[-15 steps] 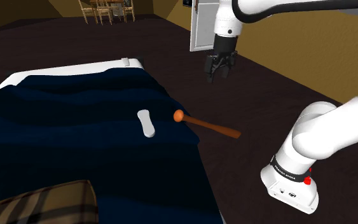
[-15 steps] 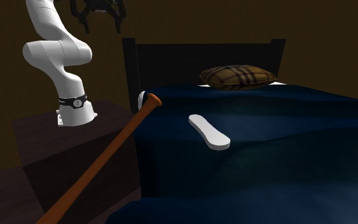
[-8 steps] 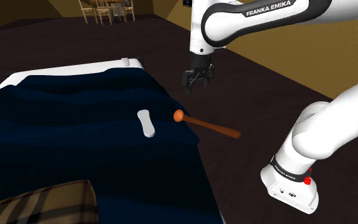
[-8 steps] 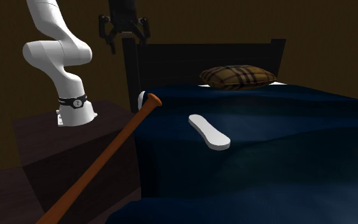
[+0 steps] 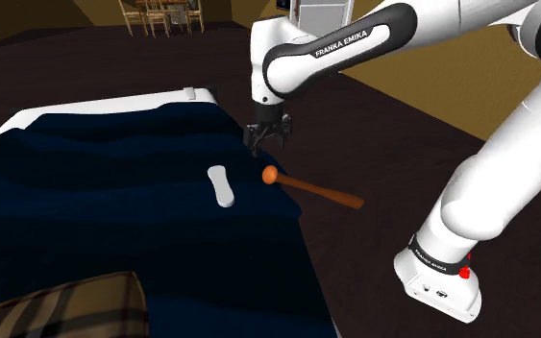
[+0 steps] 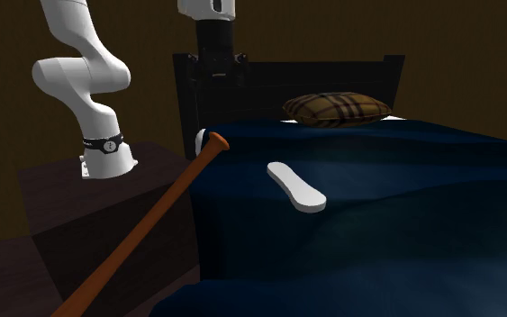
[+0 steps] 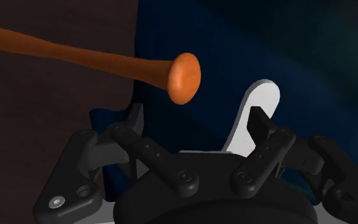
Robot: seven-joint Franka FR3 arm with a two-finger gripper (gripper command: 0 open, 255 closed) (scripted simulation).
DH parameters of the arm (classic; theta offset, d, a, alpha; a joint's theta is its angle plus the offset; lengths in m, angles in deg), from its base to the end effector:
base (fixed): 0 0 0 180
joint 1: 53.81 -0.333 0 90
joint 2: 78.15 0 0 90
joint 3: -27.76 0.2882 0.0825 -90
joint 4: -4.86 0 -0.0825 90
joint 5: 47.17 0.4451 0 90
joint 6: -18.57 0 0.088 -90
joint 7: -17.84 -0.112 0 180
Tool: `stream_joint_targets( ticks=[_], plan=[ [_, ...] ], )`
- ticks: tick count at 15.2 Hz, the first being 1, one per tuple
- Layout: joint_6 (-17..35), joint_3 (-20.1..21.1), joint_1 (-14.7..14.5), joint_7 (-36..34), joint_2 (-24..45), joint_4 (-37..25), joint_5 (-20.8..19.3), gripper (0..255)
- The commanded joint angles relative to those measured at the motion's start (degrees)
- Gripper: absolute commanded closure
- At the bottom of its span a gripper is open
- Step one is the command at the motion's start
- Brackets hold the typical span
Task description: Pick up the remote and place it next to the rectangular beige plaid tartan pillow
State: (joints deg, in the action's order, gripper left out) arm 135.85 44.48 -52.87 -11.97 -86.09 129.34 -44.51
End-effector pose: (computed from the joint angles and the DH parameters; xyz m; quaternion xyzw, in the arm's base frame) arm 0.5445 0.1575 0.3905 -0.9910 0.1338 -0.0032 0.0022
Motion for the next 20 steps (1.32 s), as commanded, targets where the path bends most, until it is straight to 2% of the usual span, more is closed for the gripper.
stream_joint_targets(
  ticks=[1, 8, 16, 20],
  plan=[
    [2.1, 0.8, -0.1, -2.6, 4.7, -2.5, -1.6, 0],
    [5.5, 1.5, -2.2, -11.1, 21.0, -14.2, -8.1, 0],
    [4.4, -0.8, -7.0, -17.9, 40.2, -33.3, -13.8, 0],
    [6.2, -1.1, -7.2, -18.2, 41.4, -32.7, -14.1, 0]
  ],
)
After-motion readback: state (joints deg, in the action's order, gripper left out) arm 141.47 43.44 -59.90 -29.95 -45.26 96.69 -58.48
